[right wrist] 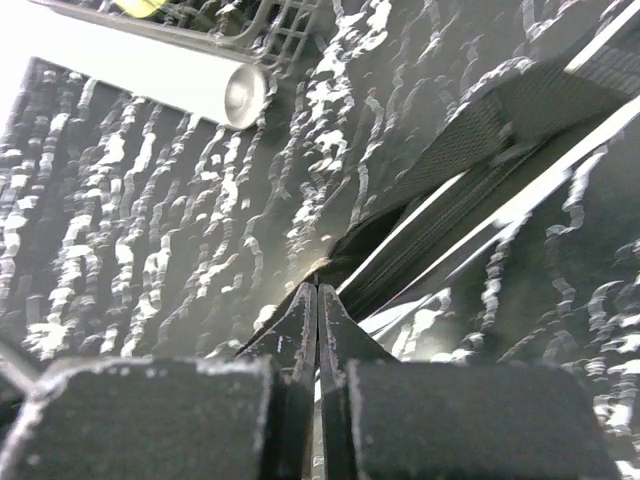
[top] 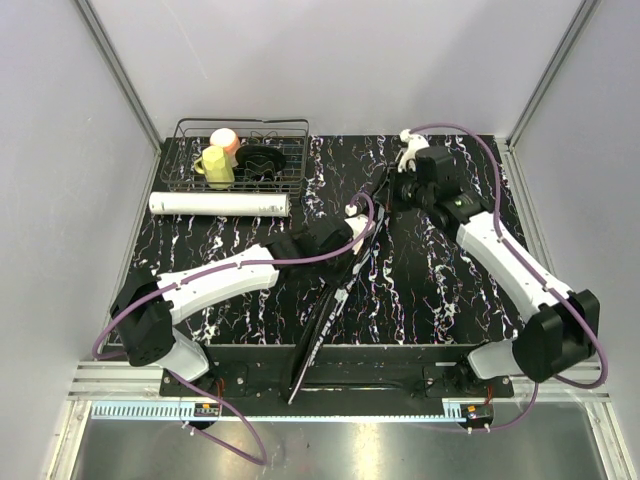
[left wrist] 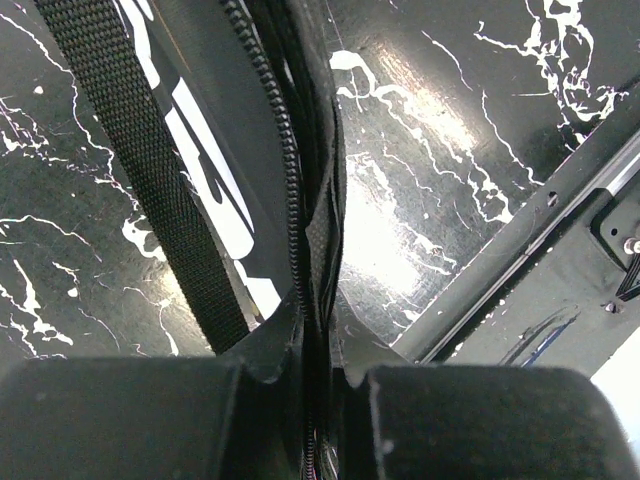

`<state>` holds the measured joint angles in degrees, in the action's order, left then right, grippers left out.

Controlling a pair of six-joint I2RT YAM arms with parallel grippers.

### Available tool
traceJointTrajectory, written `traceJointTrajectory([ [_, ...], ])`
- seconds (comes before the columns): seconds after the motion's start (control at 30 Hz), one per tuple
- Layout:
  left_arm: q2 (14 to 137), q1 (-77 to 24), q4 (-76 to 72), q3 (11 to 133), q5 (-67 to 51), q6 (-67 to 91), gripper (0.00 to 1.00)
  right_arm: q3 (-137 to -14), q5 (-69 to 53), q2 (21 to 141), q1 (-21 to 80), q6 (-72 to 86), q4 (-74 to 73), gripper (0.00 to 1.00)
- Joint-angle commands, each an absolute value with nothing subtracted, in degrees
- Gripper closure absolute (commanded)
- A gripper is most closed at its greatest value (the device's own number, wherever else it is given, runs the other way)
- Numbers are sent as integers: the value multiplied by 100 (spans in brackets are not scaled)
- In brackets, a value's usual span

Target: Pack up the badminton gear

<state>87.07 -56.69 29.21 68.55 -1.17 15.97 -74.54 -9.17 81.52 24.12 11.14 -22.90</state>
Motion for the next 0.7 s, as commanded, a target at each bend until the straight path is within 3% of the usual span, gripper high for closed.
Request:
traceJointTrajectory([
  [0.0,8552,-5625,2558,7154,-158,1564,100,-6534,-2144,7385,2452,2679,-1320,100],
  [0.27,8350,-5537,2268,6987,-421,1828,100,-4712,-2541,6469,2452,4562,1001,100],
  [0.33,8297,-5493,2241,6952,-544,1898,90,-4763,-2400,6311,2452,4395,810,100],
  [0.4,8139,-5450,2206,6839,-632,1951,68,-4886,-2426,6267,2443,4166,616,100],
  [0.53,7604,-4898,1838,6478,-1631,2327,42,-4817,-2504,6249,2443,4034,659,100],
  [0.67,7094,-4404,1591,6538,-1899,2487,35,-4492,-2715,6249,2443,4130,1298,100],
])
